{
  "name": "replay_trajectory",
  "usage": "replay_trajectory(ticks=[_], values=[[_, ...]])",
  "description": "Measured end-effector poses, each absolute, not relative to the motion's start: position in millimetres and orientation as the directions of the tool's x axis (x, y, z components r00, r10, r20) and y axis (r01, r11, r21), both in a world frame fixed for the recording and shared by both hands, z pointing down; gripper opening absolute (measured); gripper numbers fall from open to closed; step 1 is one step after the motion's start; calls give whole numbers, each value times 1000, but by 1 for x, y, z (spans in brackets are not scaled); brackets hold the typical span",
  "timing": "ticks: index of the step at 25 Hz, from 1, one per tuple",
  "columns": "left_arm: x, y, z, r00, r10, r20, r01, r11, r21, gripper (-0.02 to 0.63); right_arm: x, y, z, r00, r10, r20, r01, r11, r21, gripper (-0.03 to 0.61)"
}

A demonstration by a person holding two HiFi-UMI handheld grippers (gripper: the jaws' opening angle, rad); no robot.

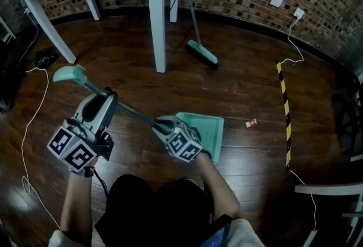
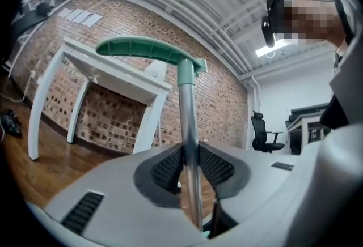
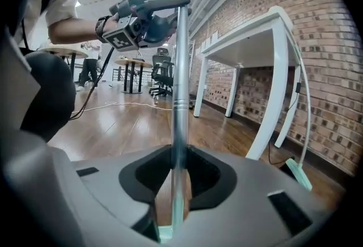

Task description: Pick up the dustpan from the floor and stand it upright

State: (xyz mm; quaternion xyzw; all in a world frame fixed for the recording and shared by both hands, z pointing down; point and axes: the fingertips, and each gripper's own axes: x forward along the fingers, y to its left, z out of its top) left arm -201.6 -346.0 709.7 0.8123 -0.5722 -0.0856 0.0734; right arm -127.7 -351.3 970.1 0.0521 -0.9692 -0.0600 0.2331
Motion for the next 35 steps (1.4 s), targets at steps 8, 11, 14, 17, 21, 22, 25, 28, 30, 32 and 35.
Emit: replay_trajectory(ticks=[8,11,14,17,21,22,25,28,30,32,35], values=[[-147,-369,689,382,-923,50,-923,-378,71,98,-116,-361,958,-909,-186,373,-162,982,96,95],[-127,-376,686,392,-918,63,-920,-390,48,97,-108,-365,956,-920,-204,335,-194,979,65,94],[-112,-381,685,403,-912,70,-915,-401,38,97,-100,-369,954,-924,-217,316,-216,976,41,94],[-108,-380,685,387,-920,65,-922,-387,17,100,-98,-368,955,-920,-219,326,-216,975,45,99],[-108,-376,682,379,-924,46,-925,-380,-8,110,-89,-367,954,-919,-218,328,-218,975,37,101],[-107,-374,680,384,-923,36,-923,-384,-2,110,-85,-367,954,-919,-221,327,-225,974,27,104],[-108,-370,674,391,-920,10,-920,-391,-8,110,-71,-369,954,-913,-237,333,-246,969,18,117],[-109,-365,673,397,-918,0,-918,-397,-14,115,-60,-370,951,-909,-256,329,-266,964,15,117],[-110,-360,673,403,-915,-5,-915,-402,-29,121,-53,-370,946,-908,-270,319,-280,960,15,117],[-113,-352,674,408,-913,-18,-912,-407,-50,121,-43,-372,939,-907,-292,303,-299,954,24,117],[-129,-339,679,394,-919,-20,-917,-391,-79,121,-25,-382,922,-898,-356,259,-360,932,34,114]])
